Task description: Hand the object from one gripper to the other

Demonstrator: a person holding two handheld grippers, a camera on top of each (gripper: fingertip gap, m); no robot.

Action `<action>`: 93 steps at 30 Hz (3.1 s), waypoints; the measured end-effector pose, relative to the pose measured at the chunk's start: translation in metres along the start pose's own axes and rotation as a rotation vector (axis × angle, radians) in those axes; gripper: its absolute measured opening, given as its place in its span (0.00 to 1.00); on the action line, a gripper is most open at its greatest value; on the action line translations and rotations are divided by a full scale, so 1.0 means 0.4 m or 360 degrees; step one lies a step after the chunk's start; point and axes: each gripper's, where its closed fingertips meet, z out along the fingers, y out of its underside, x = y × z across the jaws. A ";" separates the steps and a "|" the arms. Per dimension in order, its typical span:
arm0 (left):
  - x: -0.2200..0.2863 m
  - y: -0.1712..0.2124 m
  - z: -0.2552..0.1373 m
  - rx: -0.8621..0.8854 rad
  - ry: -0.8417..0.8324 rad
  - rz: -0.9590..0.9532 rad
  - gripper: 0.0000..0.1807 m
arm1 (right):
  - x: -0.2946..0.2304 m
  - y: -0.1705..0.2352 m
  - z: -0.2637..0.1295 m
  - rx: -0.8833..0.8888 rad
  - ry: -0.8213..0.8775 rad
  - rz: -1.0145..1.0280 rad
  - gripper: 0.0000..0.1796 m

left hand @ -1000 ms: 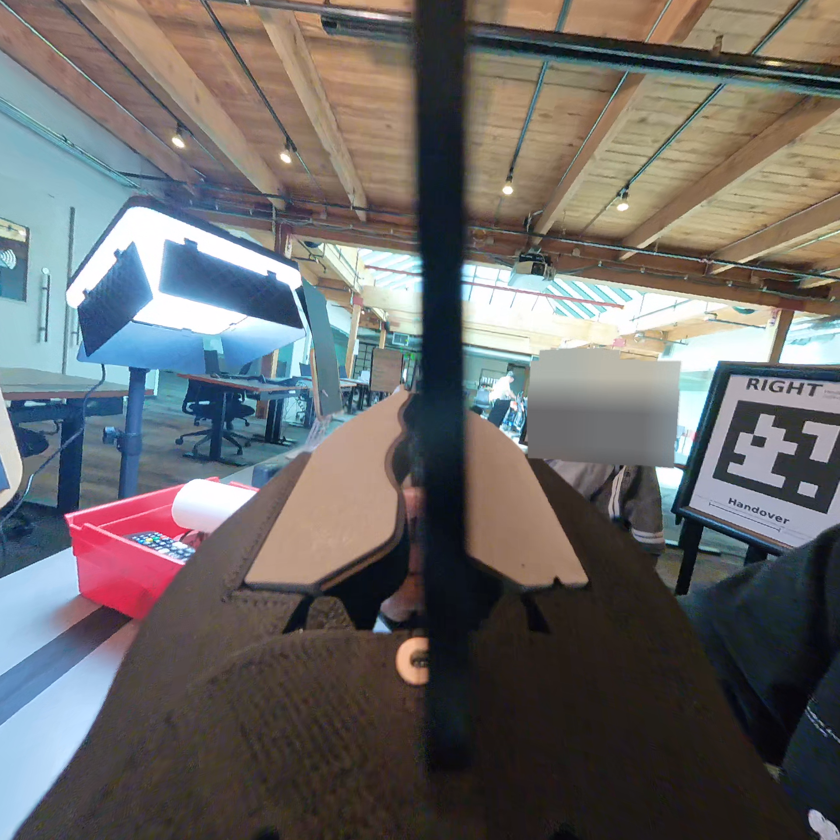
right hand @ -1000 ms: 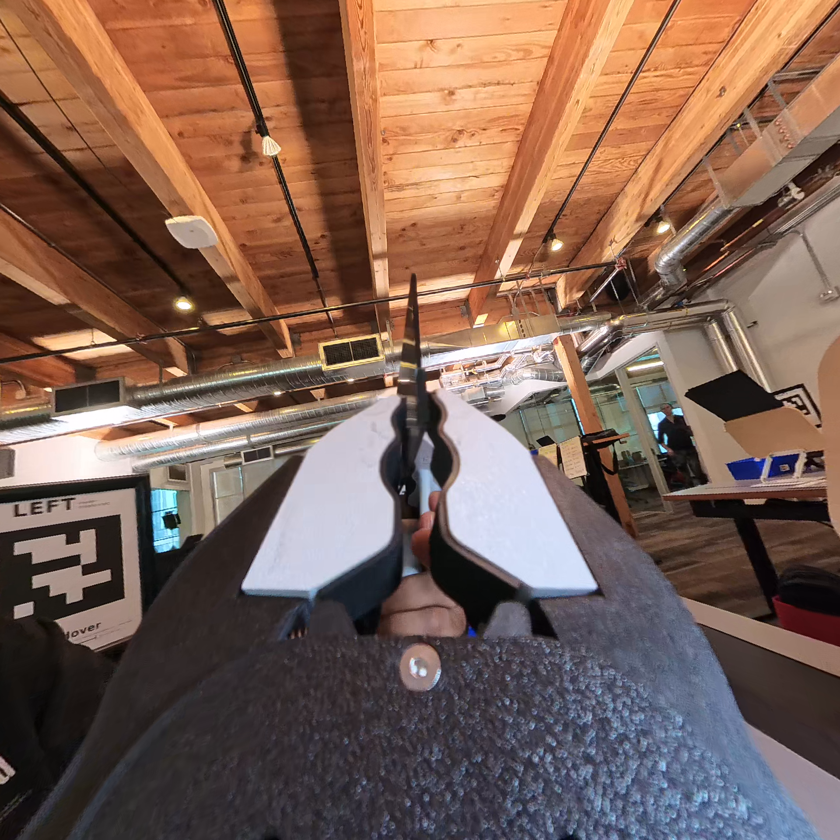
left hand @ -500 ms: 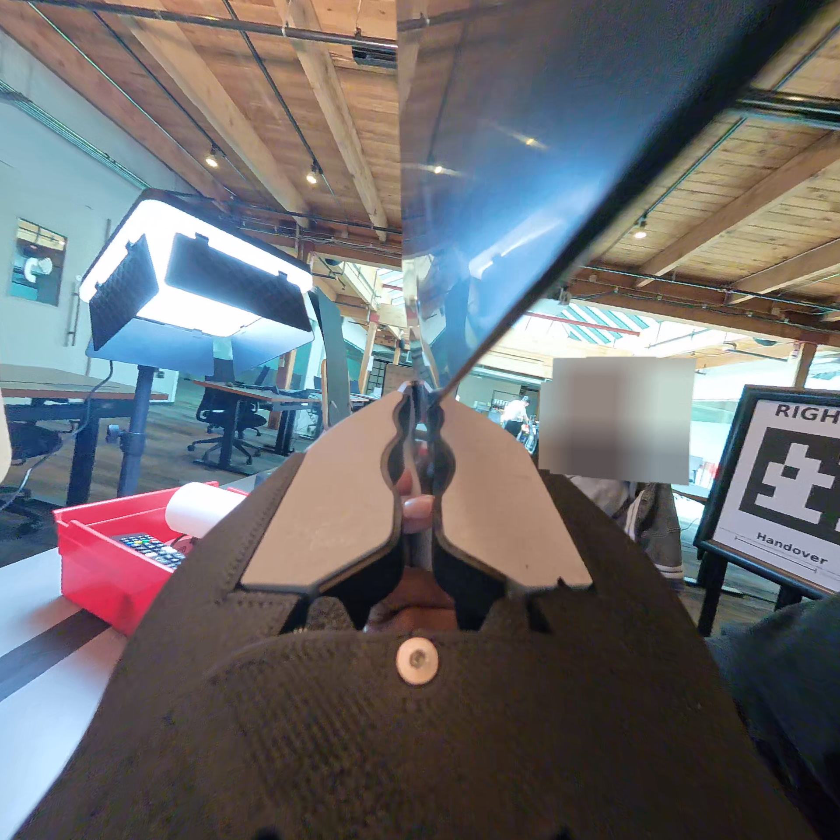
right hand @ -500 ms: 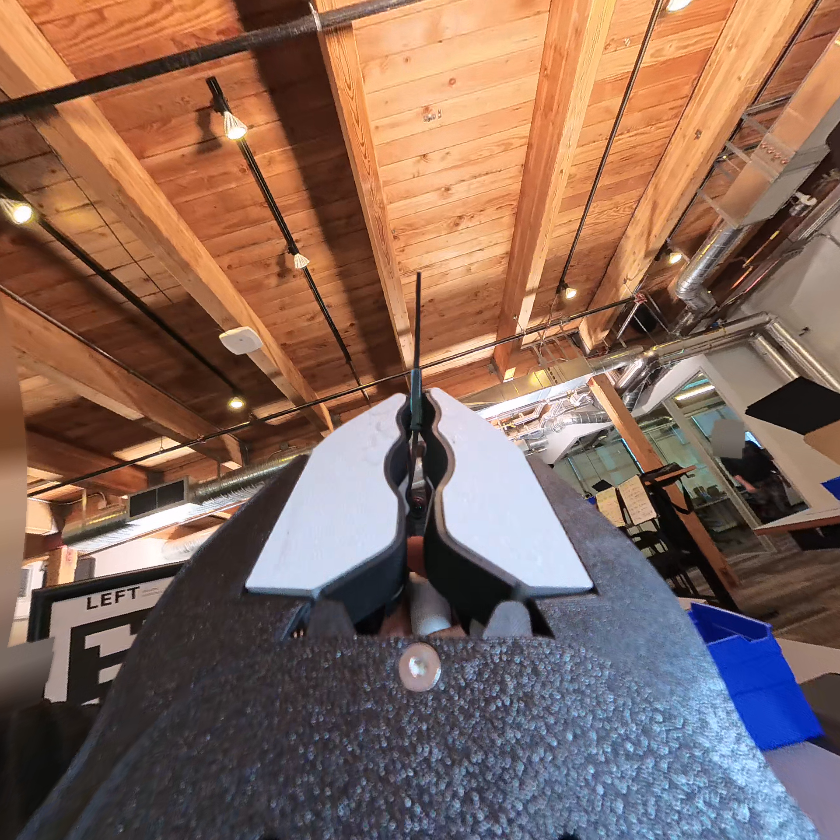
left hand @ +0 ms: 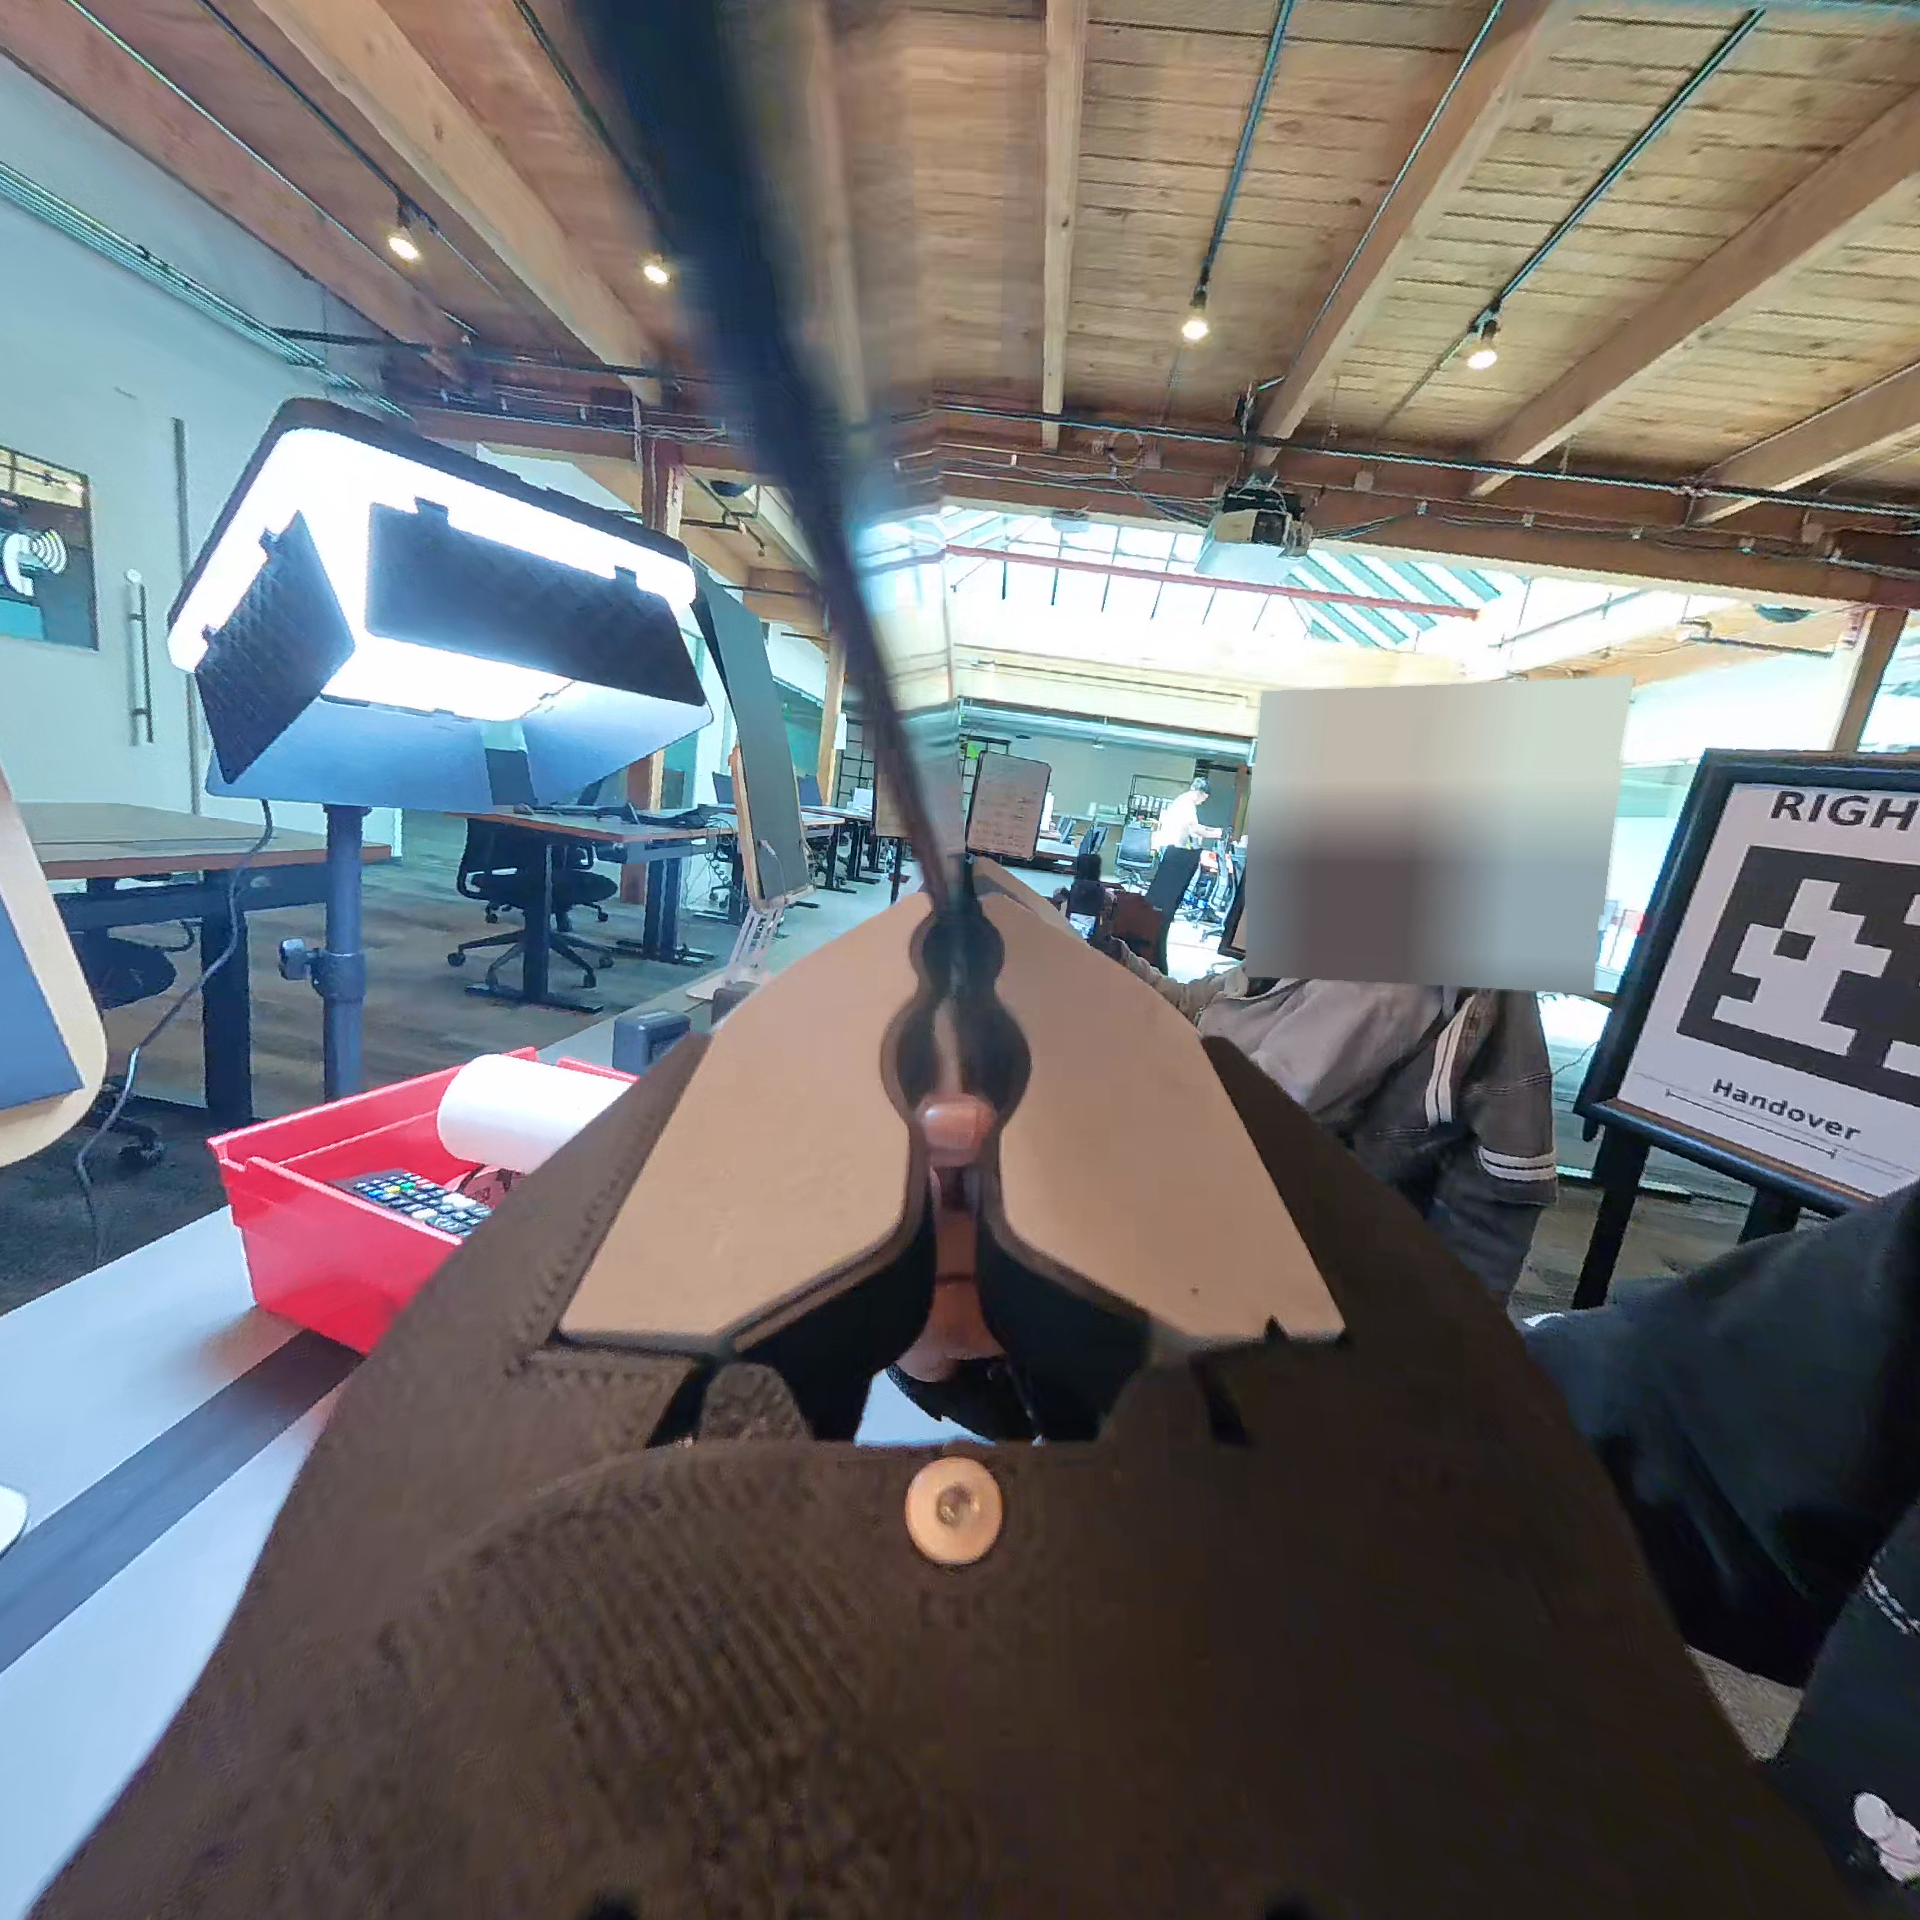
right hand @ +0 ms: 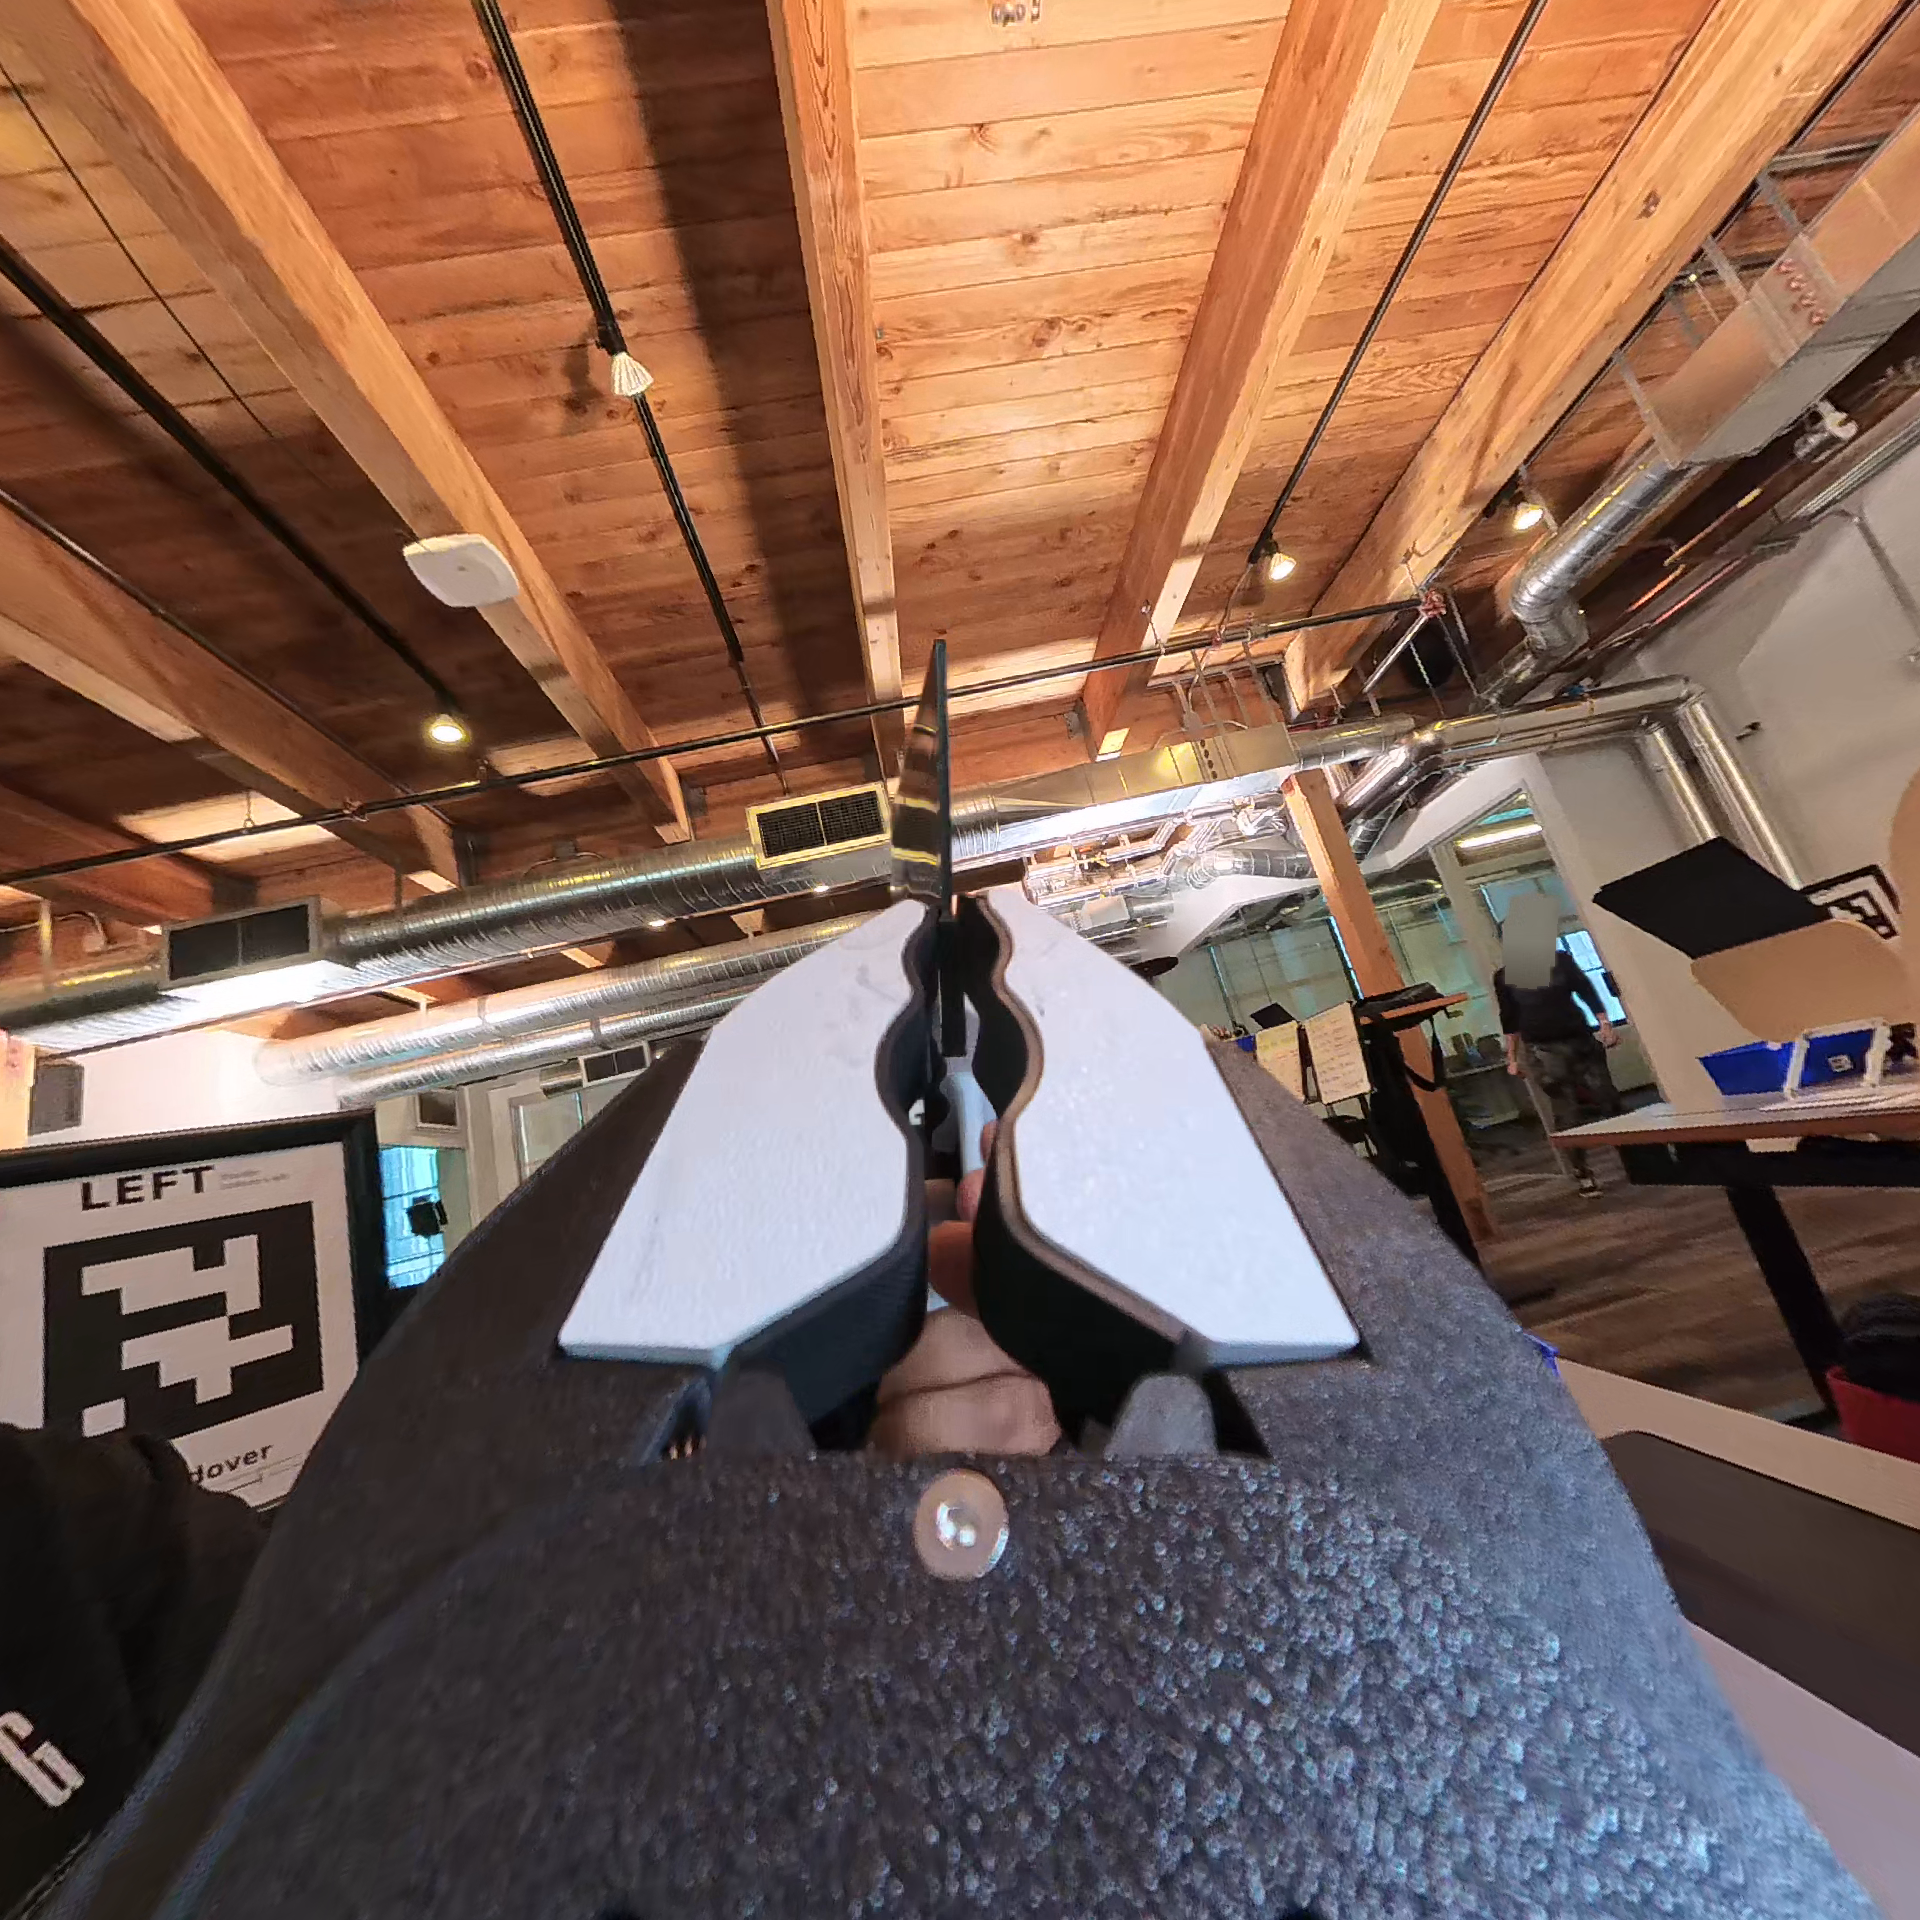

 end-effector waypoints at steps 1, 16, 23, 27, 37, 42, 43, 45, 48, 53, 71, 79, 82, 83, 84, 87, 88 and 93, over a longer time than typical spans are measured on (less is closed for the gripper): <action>-0.001 -0.004 -0.002 0.0015 0.0000 -0.0002 0.01 | 0.000 0.004 0.000 0.0009 -0.0002 0.0003 0.02; -0.009 0.021 0.000 -0.0193 -0.0062 0.0043 0.01 | 0.011 0.058 0.003 -0.0131 0.0004 -0.0058 0.05; 0.007 0.050 -0.018 -0.0481 -0.0008 0.0074 0.02 | -0.010 0.078 -0.002 -0.0384 -0.0102 -0.0190 0.02; 0.007 0.037 -0.004 -0.0299 0.0002 0.0060 0.03 | -0.017 0.045 -0.001 -0.0081 -0.0146 0.0043 0.01; 0.011 0.077 0.049 -0.0123 -0.0032 0.0037 0.01 | -0.010 0.002 -0.019 0.0175 -0.0146 0.0151 0.01; 0.001 0.083 0.024 -0.0362 -0.0012 0.0014 0.01 | -0.001 0.030 -0.015 -0.0067 -0.0106 -0.0019 0.02; 0.000 0.085 0.013 -0.0437 -0.0001 0.0014 0.02 | 0.003 0.037 -0.015 -0.0157 -0.0090 -0.0095 0.04; 0.005 0.094 -0.010 -0.0590 0.0024 0.0034 0.01 | 0.004 0.049 -0.019 -0.0345 -0.0089 -0.0229 0.09; 0.007 0.119 -0.033 -0.0773 0.0028 0.0074 0.01 | -0.002 0.074 -0.028 -0.0597 -0.0110 -0.0351 0.07; 0.011 0.112 -0.030 -0.0720 0.0066 0.0042 0.01 | -0.022 0.079 -0.025 -0.0564 -0.0187 -0.0311 0.01; 0.021 0.068 -0.012 -0.0472 0.0076 0.0089 0.01 | -0.020 0.051 -0.019 -0.0342 -0.0158 -0.0197 0.05; 0.026 0.069 -0.027 -0.0524 0.0126 0.0029 0.01 | -0.035 0.062 -0.026 -0.0500 -0.0214 -0.0255 0.01; 0.027 0.052 -0.018 -0.0402 0.0112 0.0046 0.01 | -0.039 0.050 -0.019 -0.0393 -0.0211 -0.0214 0.01; 0.027 0.047 -0.015 -0.0362 0.0102 0.0053 0.02 | -0.041 0.046 -0.017 -0.0365 -0.0213 -0.0201 0.01; 0.028 0.042 -0.012 -0.0322 0.0099 0.0058 0.02 | -0.044 0.042 -0.016 -0.0337 -0.0219 -0.0190 0.01; 0.029 0.045 -0.004 -0.0289 0.0084 0.0064 0.07 | -0.047 0.032 -0.013 -0.0276 -0.0206 -0.0168 0.01; 0.031 0.047 -0.001 -0.0281 0.0082 0.0067 0.08 | -0.048 0.034 -0.012 -0.0272 -0.0209 -0.0158 0.01; 0.036 0.045 0.008 -0.0224 0.0073 0.0087 0.01 | -0.044 0.045 -0.008 -0.0221 -0.0201 -0.0080 0.01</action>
